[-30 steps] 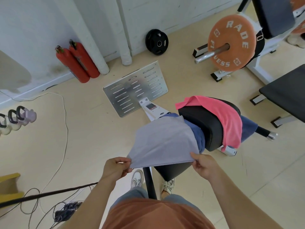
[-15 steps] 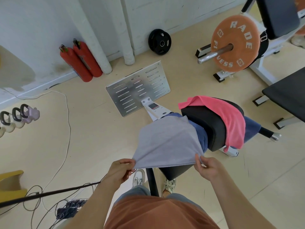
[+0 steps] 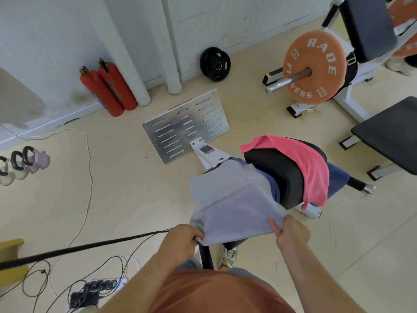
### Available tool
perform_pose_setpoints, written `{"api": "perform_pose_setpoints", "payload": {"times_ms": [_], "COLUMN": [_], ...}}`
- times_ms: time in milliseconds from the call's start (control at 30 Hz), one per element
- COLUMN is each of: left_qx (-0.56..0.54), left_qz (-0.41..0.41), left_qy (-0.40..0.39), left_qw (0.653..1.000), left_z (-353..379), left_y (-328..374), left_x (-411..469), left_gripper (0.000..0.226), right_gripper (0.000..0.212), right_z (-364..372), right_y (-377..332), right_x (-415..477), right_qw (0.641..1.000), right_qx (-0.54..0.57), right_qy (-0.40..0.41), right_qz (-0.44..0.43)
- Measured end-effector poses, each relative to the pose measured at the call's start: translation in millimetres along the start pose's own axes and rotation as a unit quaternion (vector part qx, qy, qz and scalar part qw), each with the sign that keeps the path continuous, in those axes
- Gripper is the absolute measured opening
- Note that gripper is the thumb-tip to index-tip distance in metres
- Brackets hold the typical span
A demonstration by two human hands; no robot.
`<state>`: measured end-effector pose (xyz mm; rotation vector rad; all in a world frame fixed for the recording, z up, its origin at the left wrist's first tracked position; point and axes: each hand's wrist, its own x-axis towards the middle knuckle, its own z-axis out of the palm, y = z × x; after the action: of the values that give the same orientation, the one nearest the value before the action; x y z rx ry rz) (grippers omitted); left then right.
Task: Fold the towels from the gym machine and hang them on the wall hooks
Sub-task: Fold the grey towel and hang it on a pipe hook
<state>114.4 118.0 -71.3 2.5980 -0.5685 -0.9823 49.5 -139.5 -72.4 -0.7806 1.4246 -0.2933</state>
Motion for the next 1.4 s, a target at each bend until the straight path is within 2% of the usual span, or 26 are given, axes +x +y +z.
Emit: {"api": "perform_pose_setpoints", "payload": {"times_ms": [67,133,234,300,334,400,467,500,567,601,667,734,801,934,1068,1168,1301,1401], "left_qx": [0.074,0.131,0.171,0.162,0.137,0.059,-0.009,-0.031,-0.087,-0.126,-0.202,-0.267,-0.315,-0.324,-0.302,-0.332,-0.34,-0.335], "left_qz": [0.064,0.106,0.161,0.17,0.157,0.132,0.122,0.118,0.101,0.091,0.084,0.087,0.094,0.175,0.244,0.237,0.211,0.201], "left_qy": [0.008,0.019,0.027,-0.026,-0.068,-0.126,-0.147,-0.157,-0.159,-0.144,-0.091,-0.032,0.012,0.102,0.172,0.196,0.228,0.242], "left_qw": [0.995,0.985,0.972,0.972,0.976,0.981,0.981,0.98,0.978,0.977,0.972,0.959,0.944,0.924,0.905,0.892,0.888,0.888], "left_z": [3.4,2.6,-0.3,-5.8,-8.9,-12.4,-11.8,-11.5,-13.1,-16.3,-29.8,-48.9,-71.0,-107.0,-121.5,-126.3,-130.2,-132.1], "left_y": [10.8,21.2,32.5,40.0,43.9,50.7,57.5,61.0,68.2,72.5,83.5,97.3,112.7,135.5,141.0,144.6,148.8,151.1], "left_x": [-0.2,-0.1,3.4,4.1,3.7,2.3,0.7,-0.4,-2.6,-2.4,-1.7,-1.4,-3.3,-8.2,-11.5,-16.1,-20.6,-23.1], "left_gripper": [0.031,0.026,0.024,0.024,0.025,0.024,0.022,0.02,0.019,0.019,0.018,0.013,0.008,0.015,0.013,0.016,0.024,0.022], "right_gripper": [0.015,0.016,0.02,0.02,0.019,0.02,0.02,0.018,0.018,0.019,0.024,0.028,0.028,0.015,0.016,0.013,0.022,0.015], "right_z": [0.5,4.1,7.3,6.2,5.6,1.9,-3.3,-4.4,-5.6,-5.3,-1.3,7.3,17.5,28.4,30.2,30.1,29.2,27.8], "right_y": [-6.5,-13.3,-23.9,-30.9,-35.7,-42.1,-50.1,-55.5,-67.5,-73.0,-83.0,-91.7,-99.0,-110.6,-117.8,-120.9,-123.0,-125.0], "right_x": [-1.2,-3.7,-0.7,2.6,2.2,7.1,14.0,14.3,7.3,1.7,-13.6,-36.1,-59.0,-96.6,-114.8,-122.0,-129.5,-133.7], "right_qw": [0.996,0.985,0.93,0.897,0.897,0.916,0.961,0.981,0.986,0.979,0.958,0.923,0.898,0.876,0.818,0.797,0.778,0.764], "right_qx": [-0.006,-0.106,-0.277,-0.322,-0.317,-0.298,-0.228,-0.167,-0.07,-0.076,-0.157,-0.26,-0.295,-0.264,-0.324,-0.34,-0.348,-0.349], "right_qy": [0.067,0.053,0.02,0.013,0.017,0.033,0.007,-0.041,-0.152,-0.191,-0.227,-0.217,-0.231,-0.306,-0.331,-0.318,-0.328,-0.336], "right_qz": [-0.051,-0.128,-0.241,-0.303,-0.307,-0.266,-0.16,-0.088,0.008,0.003,-0.083,-0.18,-0.231,-0.261,-0.342,-0.386,-0.408,-0.427]}}
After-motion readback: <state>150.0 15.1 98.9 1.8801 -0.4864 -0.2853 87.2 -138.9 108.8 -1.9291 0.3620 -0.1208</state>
